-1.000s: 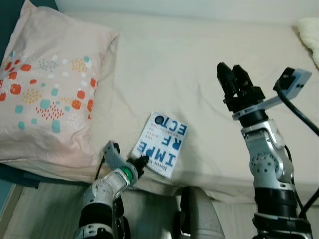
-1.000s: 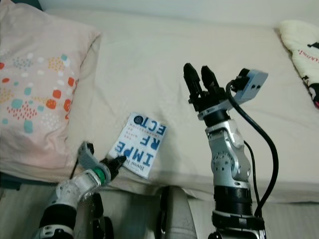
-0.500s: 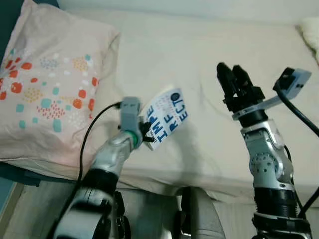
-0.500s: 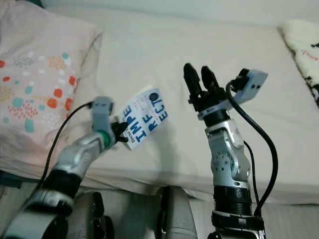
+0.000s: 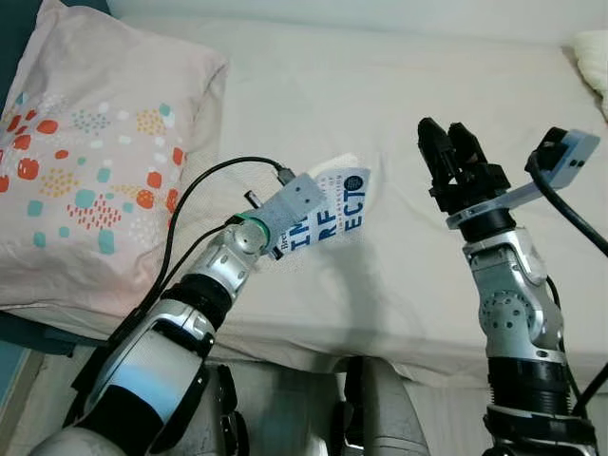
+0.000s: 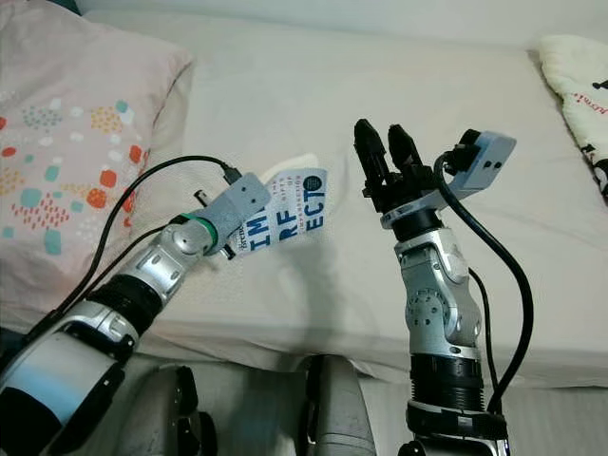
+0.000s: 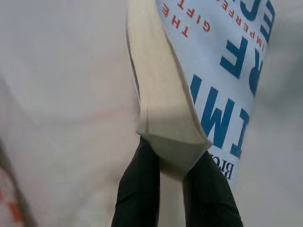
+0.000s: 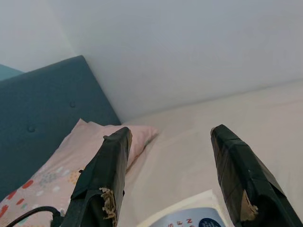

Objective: Clean up the room

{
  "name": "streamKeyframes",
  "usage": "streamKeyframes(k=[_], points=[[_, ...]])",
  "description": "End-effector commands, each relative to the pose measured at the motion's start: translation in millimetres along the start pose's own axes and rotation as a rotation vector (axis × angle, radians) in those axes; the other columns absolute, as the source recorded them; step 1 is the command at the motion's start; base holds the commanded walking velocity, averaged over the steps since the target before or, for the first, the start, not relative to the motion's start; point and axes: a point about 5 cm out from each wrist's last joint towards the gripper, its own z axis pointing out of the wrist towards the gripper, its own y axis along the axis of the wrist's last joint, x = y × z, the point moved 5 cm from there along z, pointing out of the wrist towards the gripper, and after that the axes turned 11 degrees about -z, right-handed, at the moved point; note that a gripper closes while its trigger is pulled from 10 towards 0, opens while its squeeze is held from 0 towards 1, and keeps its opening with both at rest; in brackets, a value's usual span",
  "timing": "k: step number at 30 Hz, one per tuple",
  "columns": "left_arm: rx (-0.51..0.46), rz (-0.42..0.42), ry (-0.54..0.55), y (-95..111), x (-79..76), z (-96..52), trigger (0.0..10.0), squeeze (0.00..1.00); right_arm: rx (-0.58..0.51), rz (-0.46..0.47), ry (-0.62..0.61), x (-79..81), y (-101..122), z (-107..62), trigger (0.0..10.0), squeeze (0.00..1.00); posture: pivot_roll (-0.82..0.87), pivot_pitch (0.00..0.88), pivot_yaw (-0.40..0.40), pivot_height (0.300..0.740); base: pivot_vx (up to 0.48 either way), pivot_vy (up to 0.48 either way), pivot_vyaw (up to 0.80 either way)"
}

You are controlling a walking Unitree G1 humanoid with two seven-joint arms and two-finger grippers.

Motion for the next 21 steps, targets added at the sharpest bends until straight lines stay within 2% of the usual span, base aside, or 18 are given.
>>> streamKeyframes(k=[1,2,3,4,5,7,8,9,10,12,13,16,18,21], points=[[0.115,-0.099,-0.048,-30.5,-8.9,-0.1,10.0,0.00,-0.003,-0.016,-0.022,-5.3,1.2,-5.8,10.0,0.00,-0.13,0.209,0.044,0.612,0.000,0.000,0.00],[0.111,-0.287,-0.067,-29.5,-7.7,-0.5,10.0,0.00,-0.003,-0.016,-0.024,-5.0,1.1,-6.5,10.0,0.00,-0.13,0.208,0.047,0.612,0.000,0.000,0.00],[0.073,-0.420,-0.064,-24.1,-1.7,-1.1,10.0,0.00,-0.003,-0.016,-0.026,-5.2,0.7,-7.5,10.0,0.00,-0.13,0.208,0.047,0.612,0.000,0.000,0.00],[0.073,-0.420,-0.064,-24.1,-1.7,-1.1,10.0,0.00,-0.003,-0.016,-0.026,-5.2,0.7,-7.5,10.0,0.00,-0.13,0.208,0.047,0.612,0.000,0.000,0.00],[0.041,-0.482,-0.055,-19.9,3.9,-1.4,10.0,0.00,-0.003,-0.016,-0.028,-5.4,0.5,-8.2,10.0,0.00,-0.13,0.208,0.047,0.612,0.000,0.000,0.00],[0.041,-0.482,-0.055,-19.9,3.9,-1.4,10.0,0.00,-0.003,-0.016,-0.028,-5.4,0.5,-8.2,10.0,0.00,-0.13,0.208,0.047,0.612,0.000,0.000,0.00],[0.007,-0.554,-0.062,-16.1,9.6,-3.0,10.0,0.00,0.000,-0.016,-0.031,-6.0,-0.1,-9.4,10.0,0.00,-0.12,0.211,0.049,0.612,0.000,0.000,0.00],[-0.014,-0.427,-0.073,-19.9,16.6,-6.9,10.0,0.00,0.003,-0.015,-0.033,-6.2,-0.7,-10.3,10.0,0.00,-0.11,0.221,0.041,0.612,0.000,0.000,0.00],[-0.014,-0.427,-0.073,-19.9,16.6,-6.9,10.0,0.00,0.003,-0.015,-0.033,-6.2,-0.7,-10.3,10.0,0.00,-0.11,0.221,0.041,0.612,0.000,0.000,0.00],[0.016,-0.134,-0.102,-36.6,22.5,-12.8,10.0,0.00,0.009,-0.011,-0.033,-6.3,-2.3,-10.8,10.0,0.00,-0.10,0.224,0.037,0.612,0.000,0.000,0.00],[0.042,-0.049,-0.114,-43.8,23.6,-14.4,10.0,0.00,0.010,-0.010,-0.032,-6.3,-2.9,-10.6,10.0,0.00,-0.10,0.224,0.037,0.612,0.000,0.000,0.00],[0.089,-0.008,-0.113,-52.4,28.7,-15.4,10.0,0.00,0.014,-0.006,-0.029,-5.7,-4.6,-9.8,10.0,0.00,-0.09,0.223,0.036,0.612,0.000,0.000,0.00],[0.147,0.057,-0.118,-61.3,33.1,-16.2,10.0,0.00,0.016,-0.001,-0.024,-3.8,-6.4,-8.1,10.0,0.00,-0.09,0.225,0.035,0.612,0.000,0.000,0.00],[0.180,0.061,-0.120,-65.2,34.4,-16.1,10.0,0.00,0.015,0.002,-0.023,-3.2,-7.2,-7.2,10.0,0.00,-0.08,0.219,0.037,0.612,0.000,0.000,0.00]])
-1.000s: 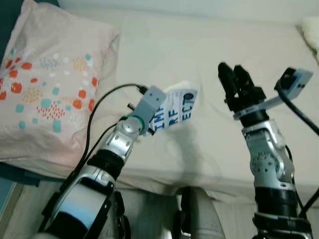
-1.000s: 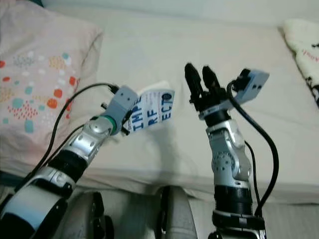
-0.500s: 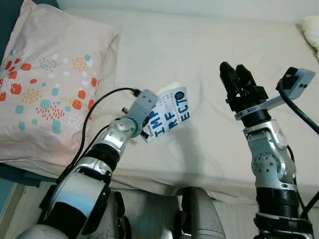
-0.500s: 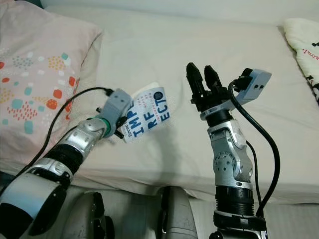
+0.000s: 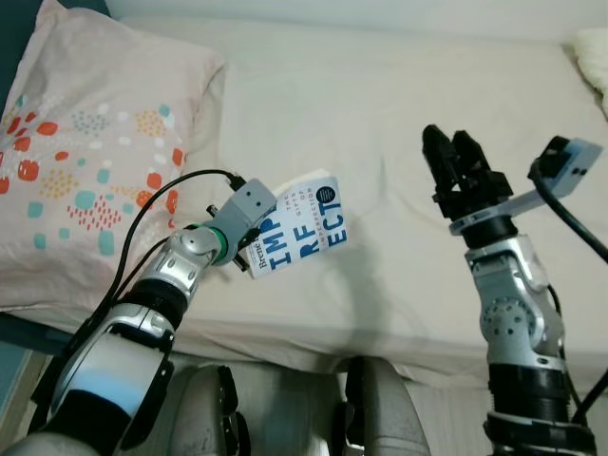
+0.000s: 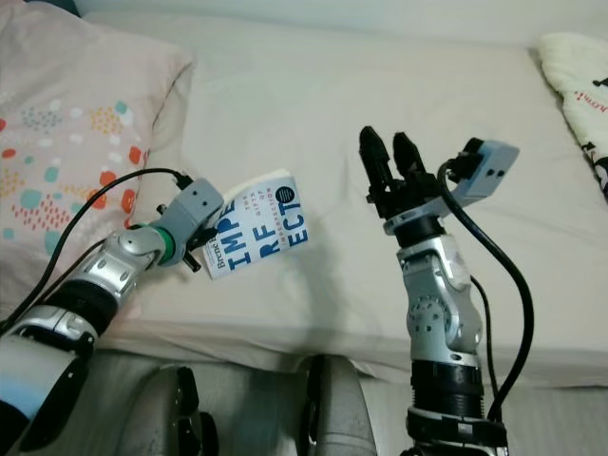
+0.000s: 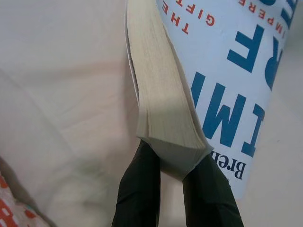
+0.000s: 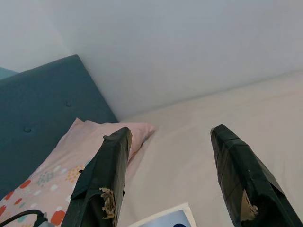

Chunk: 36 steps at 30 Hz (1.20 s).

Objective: Clean up the room

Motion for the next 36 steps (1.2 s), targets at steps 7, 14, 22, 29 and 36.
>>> streamKeyframes(k=[7,14,22,29,36], points=[[0.166,0.152,0.029,-30.4,8.4,-2.4,10.0,0.00,-0.002,-0.019,-0.013,-4.0,1.1,-5.1,10.0,0.00,-0.09,0.217,0.047,0.612,0.000,0.000,0.00],[0.166,0.490,0.138,-6.1,38.1,-8.8,10.0,0.00,-0.003,-0.021,-0.022,-5.8,1.3,-7.4,10.0,0.00,-0.09,0.221,0.050,0.612,0.000,0.000,0.00],[0.195,0.729,0.144,6.4,41.4,-9.0,10.0,0.00,-0.006,-0.021,-0.027,-5.9,2.2,-7.4,10.0,0.00,-0.09,0.226,0.051,0.612,0.000,0.000,0.00],[0.226,0.741,0.138,-1.0,39.7,-8.4,10.0,0.00,-0.004,-0.025,-0.036,-7.0,2.9,-10.2,10.0,0.00,-0.10,0.240,0.053,0.612,0.000,0.000,0.00],[0.231,0.688,0.180,-8.9,43.7,-9.5,10.0,1.00,0.000,-0.023,-0.034,-6.5,2.0,-9.6,10.0,0.00,-0.10,0.240,0.053,0.612,0.000,0.000,0.00]])
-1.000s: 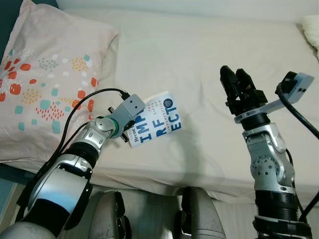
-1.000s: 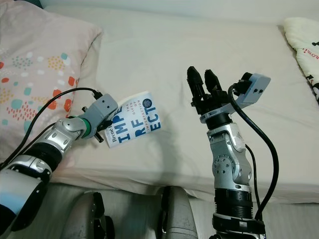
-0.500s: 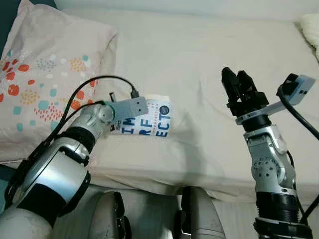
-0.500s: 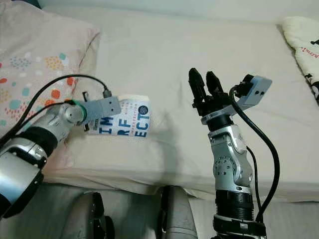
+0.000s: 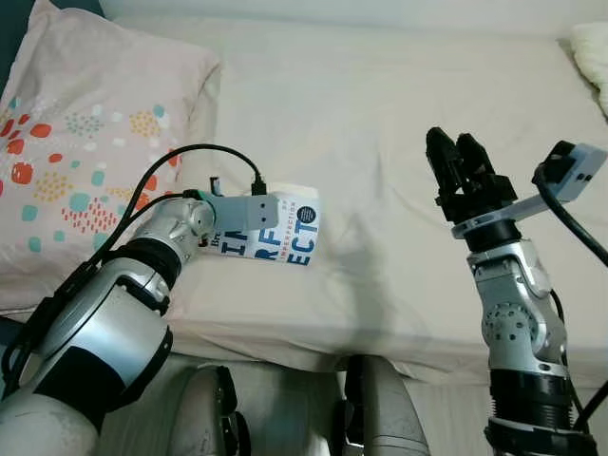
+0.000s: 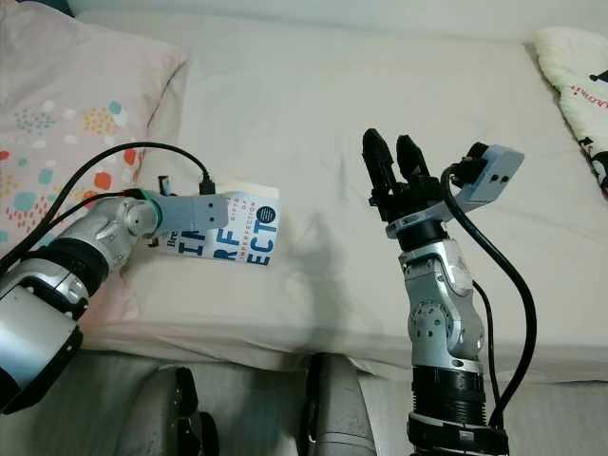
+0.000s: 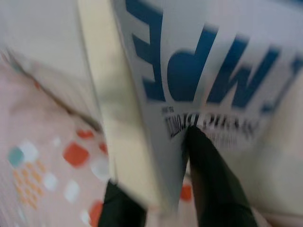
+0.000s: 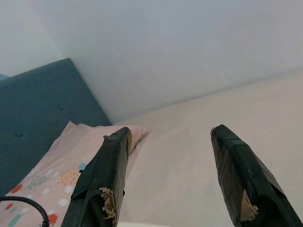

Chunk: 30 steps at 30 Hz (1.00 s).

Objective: Clean up the room

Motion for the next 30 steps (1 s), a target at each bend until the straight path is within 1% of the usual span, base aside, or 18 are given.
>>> streamKeyframes(k=[1,4,6,7,8,10,15,18,19,20,21,22,23,24,25,27,28,30], points=[[0.033,-0.014,-0.024,-11.4,-13.6,1.6,10.0,1.00,0.011,-0.010,-0.009,-2.2,-2.1,-3.3,10.0,0.00,-0.10,0.240,0.053,0.612,0.000,0.000,0.00],[0.033,-0.014,-0.024,-11.4,-13.6,1.6,10.0,1.00,0.011,-0.010,-0.009,-2.2,-2.1,-3.3,10.0,0.00,-0.10,0.240,0.053,0.612,0.000,0.000,0.00],[-0.012,-0.070,0.106,-4.2,7.3,-0.2,10.0,1.00,0.010,-0.006,-0.006,-1.4,-2.1,-3.1,10.0,0.00,-0.10,0.243,0.044,0.612,0.000,0.000,0.00],[-0.012,-0.070,0.106,-4.2,7.3,-0.2,10.0,1.00,0.010,-0.006,-0.006,-1.4,-2.1,-3.1,10.0,0.00,-0.10,0.243,0.044,0.612,0.000,0.000,0.00],[-0.051,-0.095,0.192,2.1,21.4,-2.6,10.0,0.00,0.010,-0.005,-0.005,-0.9,-2.5,-3.0,10.0,0.00,-0.10,0.243,0.044,0.612,0.000,0.000,0.00],[-0.103,-0.142,0.326,10.8,43.1,-8.1,10.0,0.00,0.012,-0.003,-0.003,-0.2,-3.0,-2.6,10.0,0.00,-0.09,0.244,0.040,0.612,0.000,0.000,0.00],[-0.136,-0.244,0.482,13.6,65.6,-16.4,10.0,0.00,0.012,-0.001,0.000,0.3,-2.7,-2.2,10.0,0.00,-0.09,0.242,0.037,0.612,0.000,0.000,0.00],[-0.141,-0.276,0.511,13.3,70.1,-18.4,10.0,0.00,0.011,-0.002,0.001,0.5,-2.4,-2.1,10.0,0.00,-0.09,0.242,0.037,0.612,0.000,0.000,0.00],[-0.157,-0.378,0.517,13.5,72.3,-19.1,10.0,0.00,0.010,-0.003,0.001,0.6,-2.0,-2.0,10.0,0.00,-0.09,0.242,0.037,0.612,0.000,0.000,0.00],[-0.157,-0.378,0.517,13.5,72.3,-19.1,10.0,0.00,0.010,-0.003,0.001,0.6,-2.0,-2.0,10.0,0.00,-0.09,0.242,0.037,0.612,0.000,0.000,0.00],[-0.227,-0.726,0.389,21.4,57.7,-13.1,10.0,0.00,0.009,-0.004,0.001,0.7,-1.5,-2.7,10.0,0.00,-0.10,0.237,0.043,0.612,0.000,0.000,0.00],[-0.273,-0.907,0.274,29.5,43.0,-8.7,10.0,0.00,0.009,-0.004,0.002,1.0,-1.2,-3.4,10.0,0.00,-0.09,0.235,0.047,0.612,0.000,0.000,0.00],[-0.273,-0.907,0.274,29.5,43.0,-8.7,10.0,0.00,0.009,-0.004,0.002,1.0,-1.2,-3.4,10.0,0.00,-0.09,0.235,0.047,0.612,0.000,0.000,0.00],[-0.315,-1.056,0.155,38.4,26.6,-5.4,10.0,0.00,0.009,-0.004,0.002,1.5,-1.2,-4.2,10.0,0.00,-0.09,0.235,0.047,0.612,0.000,0.000,0.00],[-0.315,-1.056,0.155,38.4,26.6,-5.4,10.0,0.00,0.009,-0.004,0.002,1.5,-1.2,-4.2,10.0,0.00,-0.09,0.235,0.047,0.612,0.000,0.000,0.00],[-0.415,-1.353,-0.020,53.6,-5.6,-5.6,10.0,0.00,0.012,0.003,0.001,4.9,-1.9,-7.6,10.0,0.00,-0.08,0.234,0.043,0.612,0.000,0.000,0.00],[-0.415,-1.353,-0.020,53.6,-5.6,-5.6,10.0,0.00,0.012,0.003,0.001,4.9,-1.9,-7.6,10.0,0.00,-0.08,0.234,0.043,0.612,0.000,0.000,0.00],[-0.448,-1.535,-0.065,51.9,-32.2,-12.4,10.0,0.00,0.022,0.012,-0.002,8.6,-4.6,-12.8,10.0,0.00,-0.08,0.233,0.040,0.612,0.000,0.000,0.00]])
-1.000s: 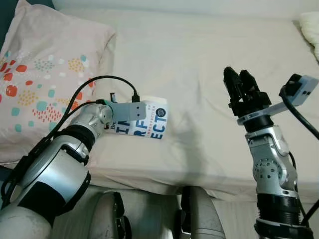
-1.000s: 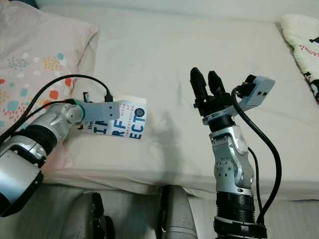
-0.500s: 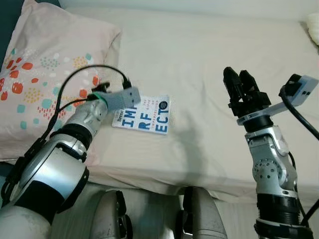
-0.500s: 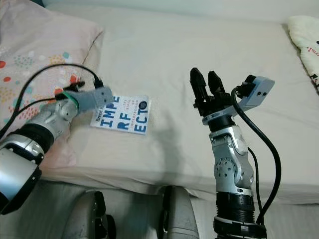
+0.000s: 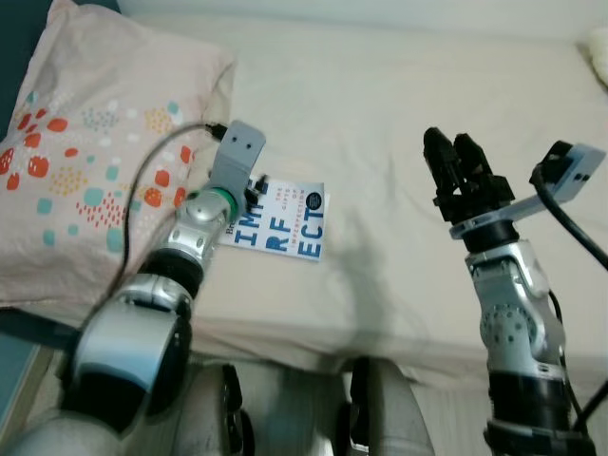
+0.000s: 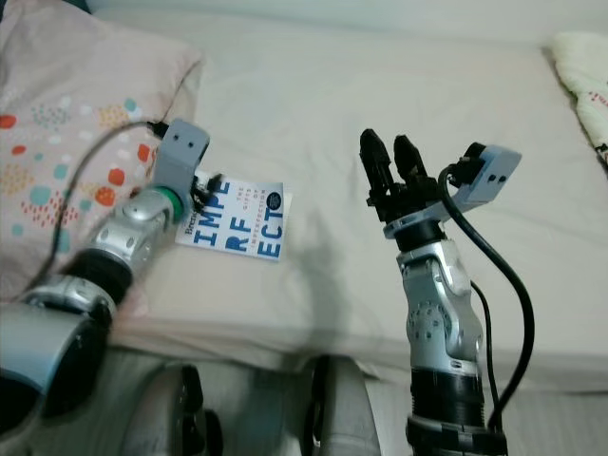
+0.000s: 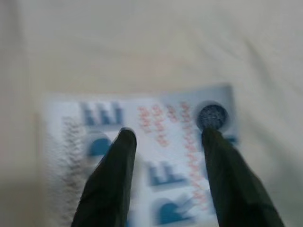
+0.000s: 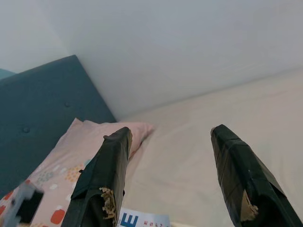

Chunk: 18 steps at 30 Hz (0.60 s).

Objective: Clean up the room

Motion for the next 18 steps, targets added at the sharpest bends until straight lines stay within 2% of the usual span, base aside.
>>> streamKeyframes(k=[1,2,3,4,5,7,8,9,10,14,16,17,18], points=[[-0.008,-0.112,0.000,-9.5,1.7,-8.2,10.0,0.00,0.016,0.005,-0.004,3.3,-3.4,-6.4,10.0,0.00,-0.08,0.233,0.040,0.612,0.000,0.000,0.00],[-0.008,-0.112,0.000,-9.5,1.7,-8.2,10.0,0.00,0.016,0.005,-0.004,3.3,-3.4,-6.4,10.0,0.00,-0.08,0.233,0.040,0.612,0.000,0.000,0.00],[-0.004,-0.127,0.016,-30.5,4.5,-22.7,10.0,0.00,0.031,0.012,-0.003,6.4,-7.7,-11.6,10.0,0.00,-0.08,0.229,0.034,0.612,0.000,0.000,0.00],[0.028,-0.204,0.092,-56.4,14.3,-36.6,10.0,0.00,0.049,0.021,-0.003,8.7,-12.5,-17.0,10.0,0.00,-0.08,0.229,0.028,0.612,0.000,0.000,0.00],[0.053,-0.260,0.147,-73.4,21.2,-46.7,10.0,0.00,0.061,0.027,-0.003,10.1,-15.5,-20.5,10.0,0.00,-0.08,0.229,0.028,0.612,0.000,0.000,0.00],[0.053,-0.260,0.147,-73.4,21.2,-46.7,10.0,0.00,0.061,0.027,-0.003,10.1,-15.5,-20.5,10.0,0.00,-0.08,0.229,0.028,0.612,0.000,0.000,0.00],[0.093,-0.359,0.232,-91.5,32.7,-50.7,10.0,0.00,0.069,0.033,-0.004,10.1,-17.7,-22.3,10.0,0.00,-0.07,0.229,0.022,0.612,0.000,0.000,0.00],[0.131,-0.469,0.271,-106.4,37.1,-49.5,10.0,1.00,0.072,0.037,-0.004,10.4,-18.8,-22.2,10.0,0.00,-0.09,0.228,0.020,0.612,0.000,0.000,0.00],[0.155,-0.546,0.290,-115.5,36.3,-45.6,10.0,1.00,0.071,0.041,-0.001,11.3,-18.9,-20.6,10.0,0.00,-0.10,0.230,0.019,0.612,0.000,0.000,0.00],[0.186,-0.611,0.298,-122.7,29.7,-39.0,10.0,1.00,0.066,0.046,0.003,13.5,-17.5,-17.4,10.0,0.00,-0.10,0.247,0.016,0.612,0.000,0.000,0.00],[0.201,-0.715,0.281,-120.8,19.1,-35.3,10.0,1.00,0.065,0.054,0.007,16.4,-16.8,-14.8,10.0,0.00,-0.12,0.266,0.017,0.612,0.000,0.000,0.00],[0.201,-0.715,0.281,-120.8,19.1,-35.3,10.0,1.00,0.065,0.054,0.007,16.4,-16.8,-14.8,10.0,0.00,-0.12,0.266,0.017,0.612,0.000,0.000,0.00],[0.204,-0.758,0.278,-118.4,15.0,-33.4,10.0,1.00,0.063,0.060,0.013,19.4,-16.4,-13.2,10.0,0.00,-0.12,0.279,0.021,0.612,0.000,0.000,0.00]])
